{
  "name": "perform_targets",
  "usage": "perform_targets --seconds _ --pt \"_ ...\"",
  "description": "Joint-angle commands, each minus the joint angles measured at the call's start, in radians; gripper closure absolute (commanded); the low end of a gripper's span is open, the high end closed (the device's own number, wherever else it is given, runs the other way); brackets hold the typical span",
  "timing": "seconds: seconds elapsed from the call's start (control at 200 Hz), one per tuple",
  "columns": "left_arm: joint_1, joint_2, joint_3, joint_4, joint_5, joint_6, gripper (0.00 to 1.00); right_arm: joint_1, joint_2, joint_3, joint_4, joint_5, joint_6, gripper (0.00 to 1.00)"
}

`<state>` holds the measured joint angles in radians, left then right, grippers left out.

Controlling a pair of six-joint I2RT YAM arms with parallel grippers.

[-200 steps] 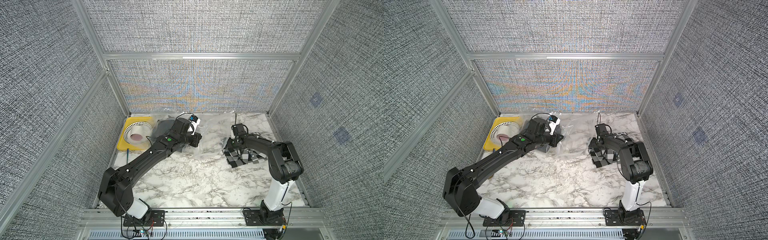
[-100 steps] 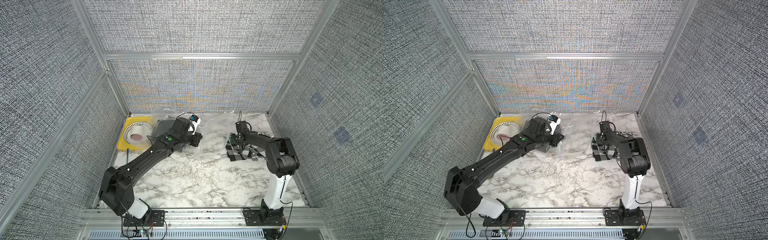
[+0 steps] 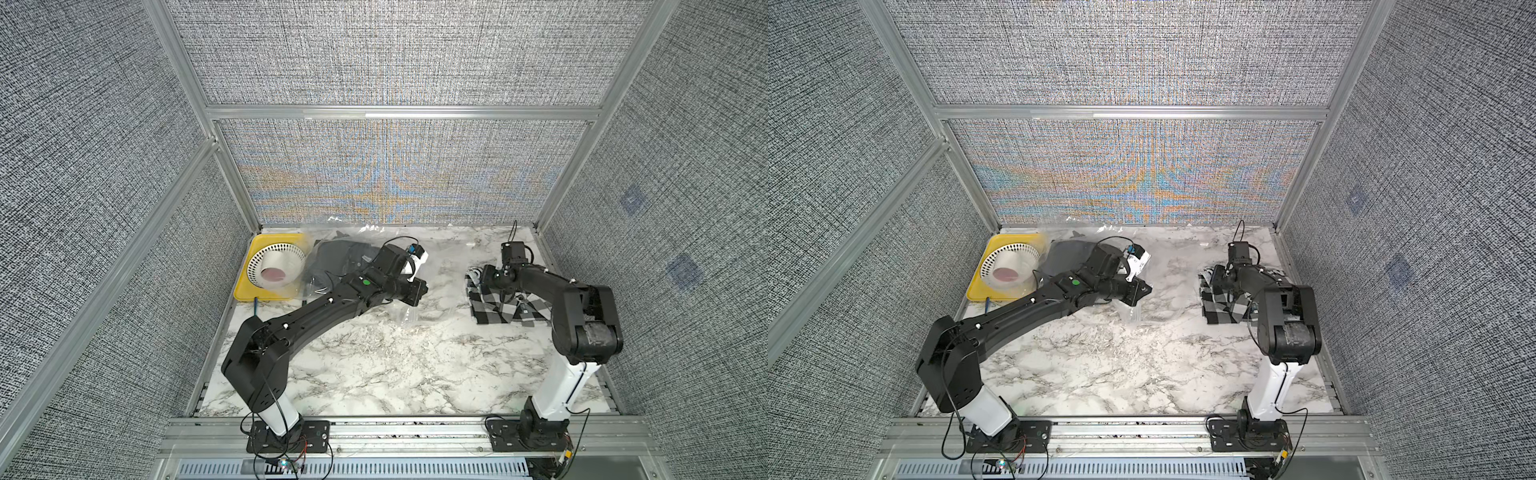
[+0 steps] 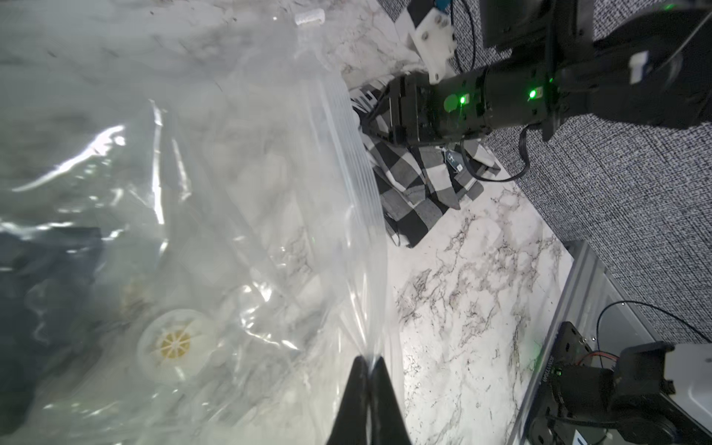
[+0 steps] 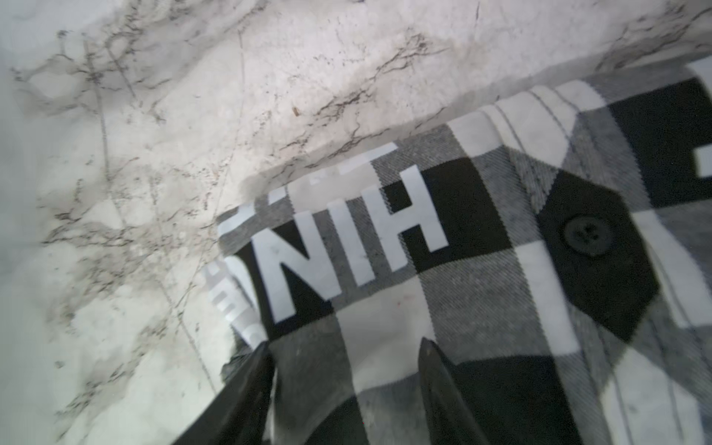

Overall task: Place the folded shirt into the vacuum bag
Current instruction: Adjust the shirt at the center of the board.

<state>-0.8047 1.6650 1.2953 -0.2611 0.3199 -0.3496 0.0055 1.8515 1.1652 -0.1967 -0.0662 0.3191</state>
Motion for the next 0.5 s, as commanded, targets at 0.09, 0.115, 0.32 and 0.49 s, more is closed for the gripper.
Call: perform_targets --seconds 0.09,0.115,0.32,0.49 --pt "-0.035 0.026 -0.023 0.062 0.019 -0.097 1.0 0.0 0.01 0.005 0.001 -0.051 -0.023 0.33" --pt "-0.039 0.027 -0.028 0.068 0.017 -0.106 1.0 0.0 0.018 0.011 -0.005 -0.049 -0.03 0.33" --pt "-0.06 0.049 -0.071 0.146 0.038 -0.177 1.0 0.027 0.071 0.059 -0.052 -0.006 -0.084 0.33" --pt "-0.062 0.024 -0.107 0.128 -0.007 -0.174 1.0 0.087 0.084 0.103 -0.1 0.117 -0.14 0.27"
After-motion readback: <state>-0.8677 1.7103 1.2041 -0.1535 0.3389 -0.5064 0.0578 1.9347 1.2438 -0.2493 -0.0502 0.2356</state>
